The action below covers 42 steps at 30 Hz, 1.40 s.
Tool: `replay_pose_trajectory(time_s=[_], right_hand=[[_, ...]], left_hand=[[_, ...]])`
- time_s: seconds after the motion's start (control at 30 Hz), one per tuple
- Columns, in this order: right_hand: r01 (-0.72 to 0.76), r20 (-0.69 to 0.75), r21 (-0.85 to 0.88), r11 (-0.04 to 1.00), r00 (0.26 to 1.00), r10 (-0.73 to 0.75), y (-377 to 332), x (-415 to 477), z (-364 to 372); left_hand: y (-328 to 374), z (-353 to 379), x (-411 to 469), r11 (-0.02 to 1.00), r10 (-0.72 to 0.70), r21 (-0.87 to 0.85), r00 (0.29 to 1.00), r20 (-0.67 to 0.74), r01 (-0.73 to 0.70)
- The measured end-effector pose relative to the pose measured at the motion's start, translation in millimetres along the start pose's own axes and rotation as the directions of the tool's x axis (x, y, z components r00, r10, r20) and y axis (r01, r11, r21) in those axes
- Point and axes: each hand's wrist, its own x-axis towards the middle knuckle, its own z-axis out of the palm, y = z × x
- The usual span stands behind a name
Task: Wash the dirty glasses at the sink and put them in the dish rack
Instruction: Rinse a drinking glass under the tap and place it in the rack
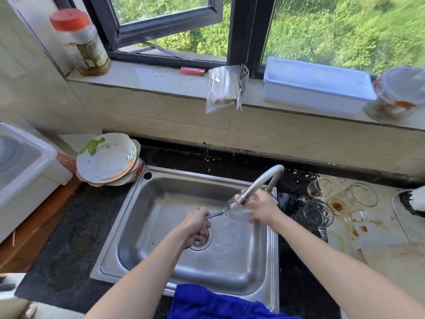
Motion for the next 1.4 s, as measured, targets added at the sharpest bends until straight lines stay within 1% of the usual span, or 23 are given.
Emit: replay_pose_trajectory(time_s=[0.03,0.07,0.13,0.17,0.2,0.27,0.3,0.4,0.43,0.47,0.53,0.57,0.67,0.7,0.77,0.8,0.87,0.97,1.07,1.13,1.23,1.3,1.4], right_hand=[[0.055,-0.14,-0.153,0.987,0.987,-0.077,1,-2,4],[0.076,-0.229,-0.381,0.921,0.958,-0.174,4,-5,9],[0.137,-0.196,-0.738,0.661,0.893,-0.404,7,-12,16],[0.182,-0.131,-0.796,0.577,0.88,-0.458,10,-14,15],[0.215,-0.085,-0.803,0.556,0.882,-0.463,11,-12,9],[0.148,-0.115,-0.774,0.615,0.923,-0.368,5,-10,-2],[0.131,-0.111,-0.796,0.591,0.928,-0.357,2,-9,-2],[0.326,0.115,-0.841,0.432,0.888,-0.446,-7,-18,24],[0.342,0.127,-0.817,0.465,0.892,-0.434,-8,-20,26],[0.313,0.07,-0.758,0.572,0.911,-0.406,-13,-18,21],[0.145,-0.085,-0.682,0.716,0.957,-0.276,-20,-10,10],[0.116,-0.111,-0.682,0.722,0.96,-0.259,-20,-8,9],[0.235,0.047,-0.724,0.649,0.955,-0.294,-16,-17,15],[0.241,0.089,-0.702,0.67,0.963,-0.253,-15,-18,13],[0.076,0.087,-0.398,0.914,0.995,-0.045,-20,-19,5],[-0.052,0.147,-0.188,0.981,0.986,0.081,-21,-16,0],[-0.208,0.217,0.044,0.977,0.957,0.194,-23,-18,-5],[-0.2,0.204,0.172,0.965,0.965,0.164,-15,-18,-7],[-0.113,0.088,0.276,0.954,0.992,0.092,-12,-22,-7],[-0.017,-0.034,0.276,0.961,0.999,0.028,-11,-29,-3],[0.151,-0.155,0.128,0.98,0.979,-0.13,2,-38,1],[0.248,-0.165,-0.064,0.967,0.953,-0.255,12,-47,1],[0.338,-0.09,-0.429,0.838,0.907,-0.412,24,-56,-3]], left_hand=[[0,10,0,1.0,0.004,0.002,1.0,0.006,-0.004],[0,18,1,1.0,0.01,0.01,1.0,-0.003,-0.01],[1,27,2,0.999,0.034,0.038,0.997,-0.066,-0.031],[0,27,3,0.996,0.06,0.066,0.992,-0.107,-0.053],[-1,25,5,0.99,0.102,0.116,0.985,-0.141,-0.086],[-3,21,6,0.951,0.224,0.257,0.958,-0.178,-0.175],[-3,20,4,0.926,0.282,0.31,0.942,-0.182,-0.217],[1,20,-2,0.88,0.387,0.358,0.908,-0.161,-0.311],[3,20,-4,0.865,0.409,0.376,0.9,-0.149,-0.332],[4,20,-6,0.846,0.431,0.406,0.891,-0.139,-0.346],[5,20,-9,0.819,0.464,0.443,0.875,-0.139,-0.364],[6,18,-11,0.814,0.475,0.45,0.868,-0.147,-0.369],[6,9,-8,0.801,0.491,0.461,0.859,-0.145,-0.381],[6,5,-6,0.8,0.491,0.46,0.861,-0.131,-0.386],[6,3,-6,0.811,0.48,0.43,0.871,-0.1,-0.398],[7,3,-6,0.827,0.475,0.389,0.875,-0.098,-0.405],[10,4,-4,0.881,0.442,0.256,0.885,-0.145,-0.398],[16,4,6,0.948,0.308,-0.013,0.925,-0.224,-0.319],[18,10,14,0.932,0.153,-0.299,0.971,-0.185,-0.204],[18,24,16,0.891,0.059,-0.441,0.991,-0.124,-0.108],[16,51,14,0.86,-0.003,-0.51,1.0,-0.002,0.002],[16,62,18,0.861,-0.018,-0.507,1.0,0.019,0.025],[16,73,23,0.857,-0.048,-0.513,0.999,-0.013,0.035]])
